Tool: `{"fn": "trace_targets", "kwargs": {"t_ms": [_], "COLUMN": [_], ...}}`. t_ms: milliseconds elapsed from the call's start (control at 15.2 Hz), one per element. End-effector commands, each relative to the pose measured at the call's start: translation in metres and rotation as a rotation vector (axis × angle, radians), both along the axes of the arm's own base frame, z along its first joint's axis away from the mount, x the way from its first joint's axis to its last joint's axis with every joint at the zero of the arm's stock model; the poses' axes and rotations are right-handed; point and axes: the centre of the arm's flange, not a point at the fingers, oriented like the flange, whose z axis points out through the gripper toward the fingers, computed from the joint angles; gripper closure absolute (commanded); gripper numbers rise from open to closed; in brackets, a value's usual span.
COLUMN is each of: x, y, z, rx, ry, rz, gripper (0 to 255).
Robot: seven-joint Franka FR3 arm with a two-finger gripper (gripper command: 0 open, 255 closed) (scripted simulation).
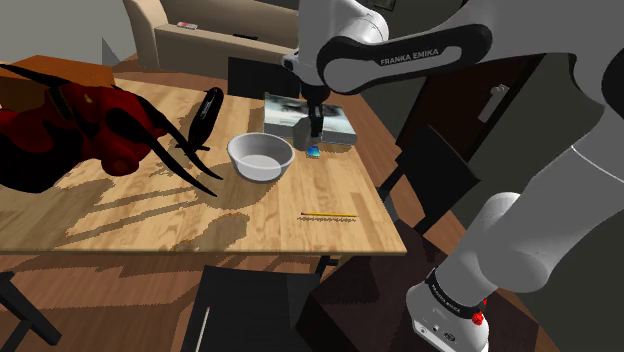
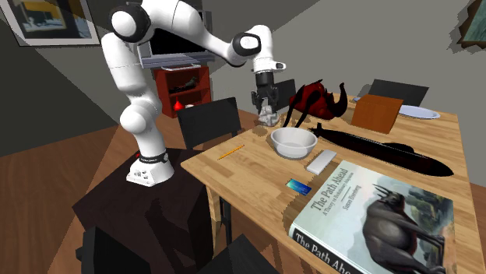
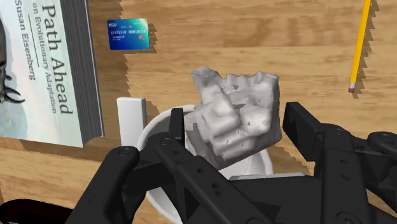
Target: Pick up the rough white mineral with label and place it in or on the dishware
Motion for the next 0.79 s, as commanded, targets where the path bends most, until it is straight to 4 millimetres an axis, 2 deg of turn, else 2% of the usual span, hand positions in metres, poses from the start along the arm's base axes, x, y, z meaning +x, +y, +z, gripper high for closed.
{"fn": "trace_targets", "kwargs": {"t_ms": [0,528,726], "x": [0.024,0.122,0.122], "y": [0.011,0.054,0.054], "z": [0.003,0.013,-0.003], "rx": [0.0,0.0,0.0], "ry": [0.0,0.0,0.0], "rz": [0.0,0.0,0.0], "gripper": [255,255,255]}}
